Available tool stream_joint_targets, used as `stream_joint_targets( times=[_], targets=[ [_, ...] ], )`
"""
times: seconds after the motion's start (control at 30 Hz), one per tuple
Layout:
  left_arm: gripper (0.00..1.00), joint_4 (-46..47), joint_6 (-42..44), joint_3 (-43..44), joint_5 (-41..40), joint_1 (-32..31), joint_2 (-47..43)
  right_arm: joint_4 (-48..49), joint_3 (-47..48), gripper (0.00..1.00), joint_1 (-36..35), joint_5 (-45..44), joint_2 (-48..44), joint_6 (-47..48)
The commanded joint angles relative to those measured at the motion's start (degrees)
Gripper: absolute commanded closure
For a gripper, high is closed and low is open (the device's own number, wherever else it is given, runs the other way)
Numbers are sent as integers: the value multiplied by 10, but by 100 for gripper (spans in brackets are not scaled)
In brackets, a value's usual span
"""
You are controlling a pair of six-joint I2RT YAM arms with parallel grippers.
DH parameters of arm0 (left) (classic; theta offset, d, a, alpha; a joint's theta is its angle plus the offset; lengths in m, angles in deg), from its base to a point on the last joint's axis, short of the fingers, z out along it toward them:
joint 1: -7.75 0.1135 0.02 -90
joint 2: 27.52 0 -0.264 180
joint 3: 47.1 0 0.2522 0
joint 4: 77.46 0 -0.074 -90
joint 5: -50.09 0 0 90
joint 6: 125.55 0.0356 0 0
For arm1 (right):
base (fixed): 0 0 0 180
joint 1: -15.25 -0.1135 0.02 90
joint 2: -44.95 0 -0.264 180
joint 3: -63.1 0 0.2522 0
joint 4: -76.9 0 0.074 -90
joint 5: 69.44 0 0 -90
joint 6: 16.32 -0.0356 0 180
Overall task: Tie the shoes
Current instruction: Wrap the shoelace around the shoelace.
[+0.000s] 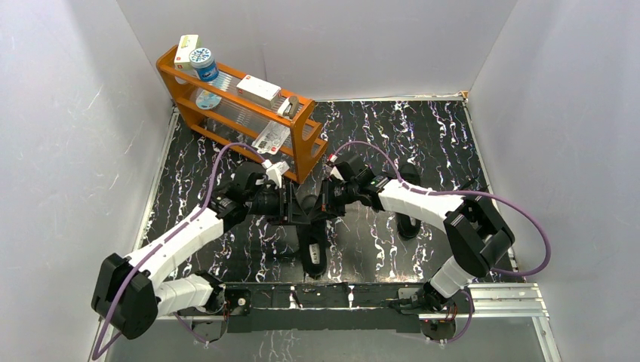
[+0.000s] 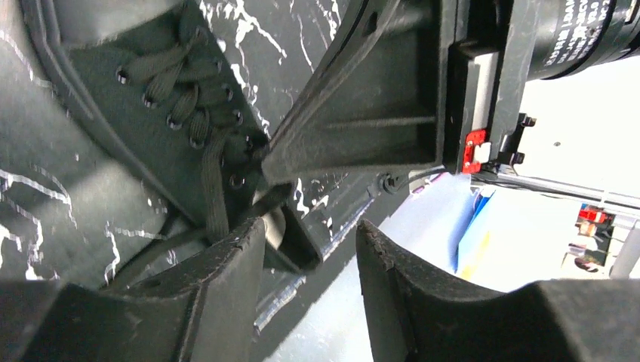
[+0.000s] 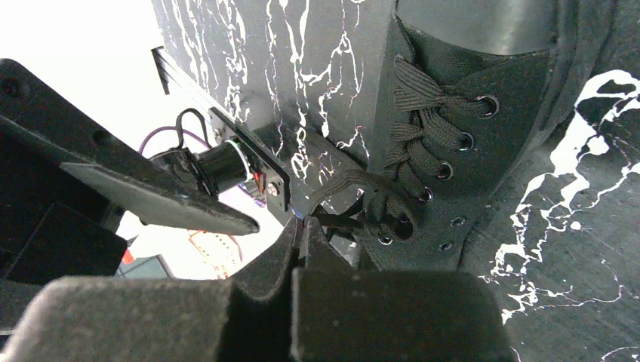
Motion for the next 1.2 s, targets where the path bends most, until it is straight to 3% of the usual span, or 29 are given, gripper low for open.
stream_joint_targets(
  times=[0.0, 0.17, 0.37, 0.57, 0.63, 0.77, 0.97, 1.07, 1.17],
  targets=[
    [54, 102, 35, -32, 27, -1, 1, 49, 16, 100, 5, 31, 3, -34],
    [54, 174, 1, -68, 51, -2, 22, 50, 18, 100, 4, 37, 7, -46],
    [55, 167, 13, -77, 36, -8, 25, 49, 18, 100, 4, 37, 6, -50],
    [64, 168, 24, -69, 36, -8, 69, 48, 17, 100, 5, 37, 6, -52],
    [71, 168, 29, -60, 39, -8, 87, 47, 14, 100, 5, 37, 6, -52],
    [99, 114, 44, -36, 12, -8, 105, 34, 14, 98, 5, 40, -1, -43],
    [100, 107, 19, -55, 11, -8, 81, -105, 46, 37, 40, -10, -30, 52],
    [100, 119, -3, -71, 8, -8, 63, -134, 40, 23, 74, -6, -25, 91],
    [100, 140, -31, -89, 4, -7, 54, -132, 49, 19, 98, 11, 6, 126]
  ],
)
